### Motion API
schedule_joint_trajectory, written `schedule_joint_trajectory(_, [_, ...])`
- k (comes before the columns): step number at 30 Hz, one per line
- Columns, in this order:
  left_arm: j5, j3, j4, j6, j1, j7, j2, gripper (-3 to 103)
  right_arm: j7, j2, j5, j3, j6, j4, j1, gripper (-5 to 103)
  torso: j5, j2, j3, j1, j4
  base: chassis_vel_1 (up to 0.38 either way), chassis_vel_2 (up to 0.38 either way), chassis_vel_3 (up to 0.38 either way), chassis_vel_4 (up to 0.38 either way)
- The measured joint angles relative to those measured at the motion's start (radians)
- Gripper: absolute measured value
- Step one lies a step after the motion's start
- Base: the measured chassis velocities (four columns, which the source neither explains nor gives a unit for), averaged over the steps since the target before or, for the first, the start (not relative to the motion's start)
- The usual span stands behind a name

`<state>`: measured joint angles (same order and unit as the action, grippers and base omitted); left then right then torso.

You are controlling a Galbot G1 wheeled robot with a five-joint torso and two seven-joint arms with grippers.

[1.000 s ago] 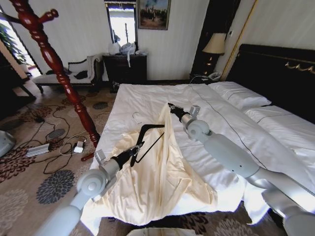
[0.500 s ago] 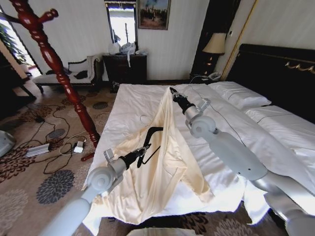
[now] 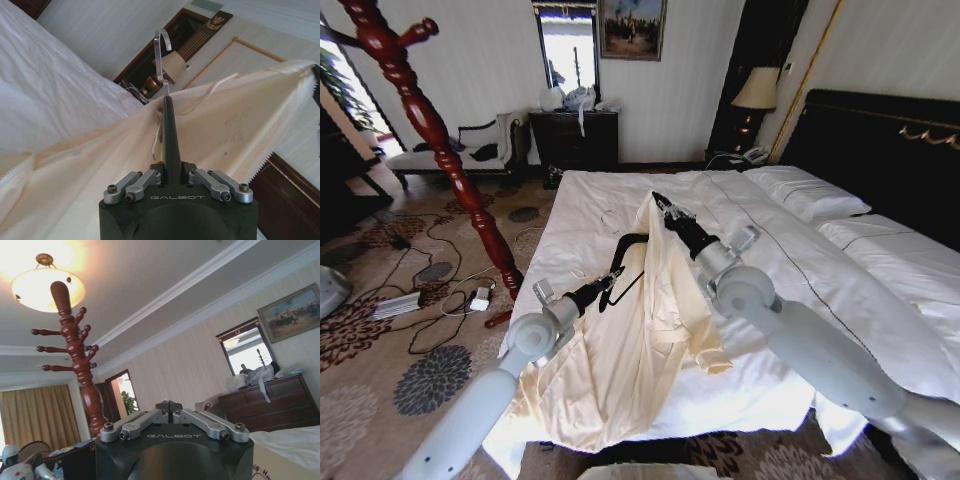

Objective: Pick up the clothes from the bed and hang them on the clothes hanger.

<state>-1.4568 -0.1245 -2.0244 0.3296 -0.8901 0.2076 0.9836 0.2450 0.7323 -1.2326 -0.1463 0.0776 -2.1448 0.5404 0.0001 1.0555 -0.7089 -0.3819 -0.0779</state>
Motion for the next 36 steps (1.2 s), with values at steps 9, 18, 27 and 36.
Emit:
schedule_joint_trajectory(9, [-0.003,0.007,-0.023,-0.001,0.045,0.005,-0.019,18,-0.024,-0.066,0.089,-0.027,-0.005,-0.079,0.082,0,-0.0002,0.0,0.0,0.0,0.0,0.0,0.0,0.0,0.0])
schedule_joint_trajectory(18, [-0.019,-0.009,-0.089,0.0,0.082,0.003,-0.091,18,-0.034,-0.09,0.195,-0.028,-0.015,-0.095,0.257,0,0.0,0.0,0.0,0.0,0.0,0.0,0.0,0.0,0.0])
schedule_joint_trajectory(27, [-0.006,-0.027,-0.119,0.001,0.057,-0.012,-0.14,18,-0.253,-0.16,0.299,0.044,0.128,-0.115,0.414,14,-0.0003,0.0,0.0,0.0,0.0,0.0,0.0,0.0,0.0])
schedule_joint_trajectory(36, [0.01,-0.066,-0.144,0.001,0.031,-0.03,-0.174,18,-0.338,-0.194,0.023,0.194,0.189,-0.075,0.351,51,0.0,0.0,0.0,0.0,0.0003,0.0,0.0,0.0,0.0])
